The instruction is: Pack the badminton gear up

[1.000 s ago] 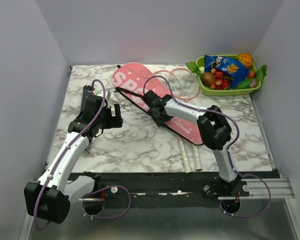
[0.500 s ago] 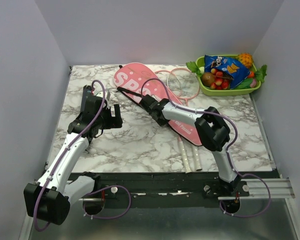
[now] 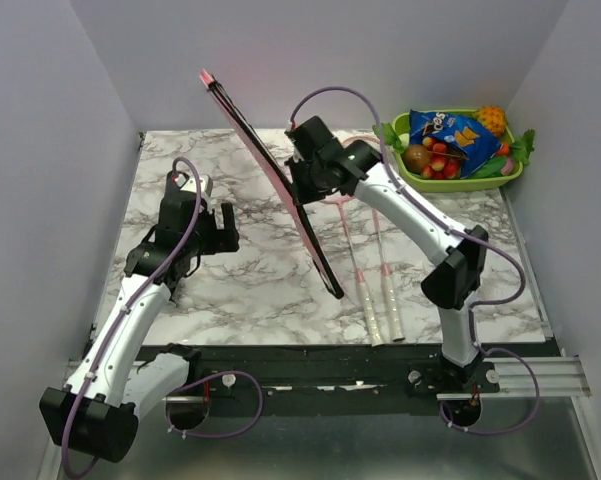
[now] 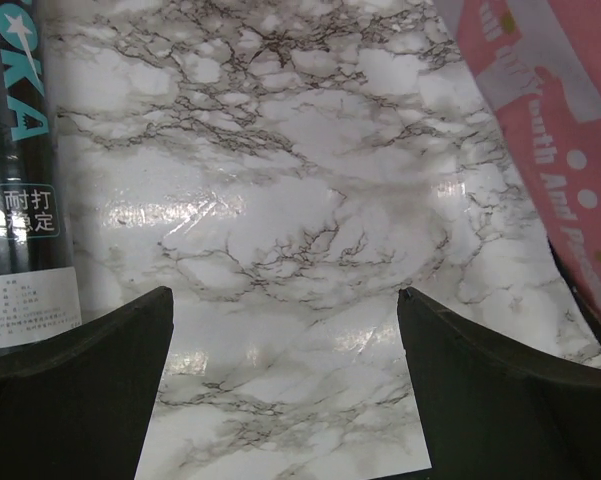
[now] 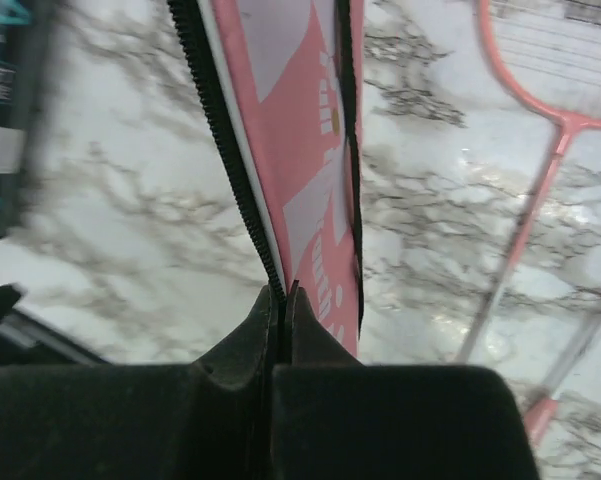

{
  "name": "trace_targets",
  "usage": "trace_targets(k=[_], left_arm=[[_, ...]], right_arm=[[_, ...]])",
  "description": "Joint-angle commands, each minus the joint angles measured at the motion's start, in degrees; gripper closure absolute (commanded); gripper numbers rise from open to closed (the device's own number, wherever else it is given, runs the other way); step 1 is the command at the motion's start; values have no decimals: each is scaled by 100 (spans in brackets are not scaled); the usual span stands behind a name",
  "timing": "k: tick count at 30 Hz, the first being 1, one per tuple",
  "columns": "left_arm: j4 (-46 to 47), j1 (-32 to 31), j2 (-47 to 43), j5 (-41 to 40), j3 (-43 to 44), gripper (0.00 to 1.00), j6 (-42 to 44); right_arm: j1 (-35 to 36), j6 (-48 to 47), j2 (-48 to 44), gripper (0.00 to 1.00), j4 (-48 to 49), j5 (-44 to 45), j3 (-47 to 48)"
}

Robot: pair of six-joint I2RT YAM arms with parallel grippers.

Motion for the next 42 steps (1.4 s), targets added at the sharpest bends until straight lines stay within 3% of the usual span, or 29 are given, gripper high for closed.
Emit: trace_targets(k=[1, 2, 5, 6, 11, 13, 16, 17, 18, 21, 22, 33, 37, 42], left_arm=[[-172, 0, -275, -101, 420, 1, 48], [-198, 0, -310, -92, 472, 1, 66], [-365, 0, -319, -92, 639, 1, 145], [-383, 0, -328, -75, 675, 1, 180], [-392, 0, -319, 4, 587, 1, 180], [-392, 0, -311, 40, 534, 1, 163], [-383, 0, -275, 84, 464, 1, 145], [-365, 0, -258, 93, 447, 1, 145], [-365, 0, -232, 110, 429, 1, 145], [-365, 0, -152, 110, 446, 1, 145], [-365, 0, -135, 110, 446, 1, 154], [-129, -18, 278, 769, 403, 1, 172], [-75, -167, 445, 805, 297, 1, 154], [30, -1052, 796, -134, 7, 1, -65]], right_arm=[[-477, 1212, -745, 99, 334, -2146, -339], [-582, 1684, -939, 99, 685, -2785, -719], [-882, 2738, -1861, 99, 2565, -3431, -2529], [-961, 2996, -2020, 99, 3292, -3520, -2951], [-953, 4777, -2303, 99, 5141, -4056, -4970], [-909, 5308, -2294, 99, 6230, -4013, -5510], [-838, 5811, -2022, 95, 6894, -4180, -5768], [-803, 5829, -1943, 87, 6876, -4215, -5733], [-716, 5785, -1899, 64, 6789, -4198, -5602], [-584, 5086, -1907, 39, 5696, -3944, -5180], [-575, 4873, -1907, 36, 5420, -3899, -4891], [-645, 1851, -1346, 33, 1176, -2160, -3369], [-654, 1470, -1256, 33, 829, -1729, -3543], [-715, 1242, -1617, 33, 944, -1228, -3904]])
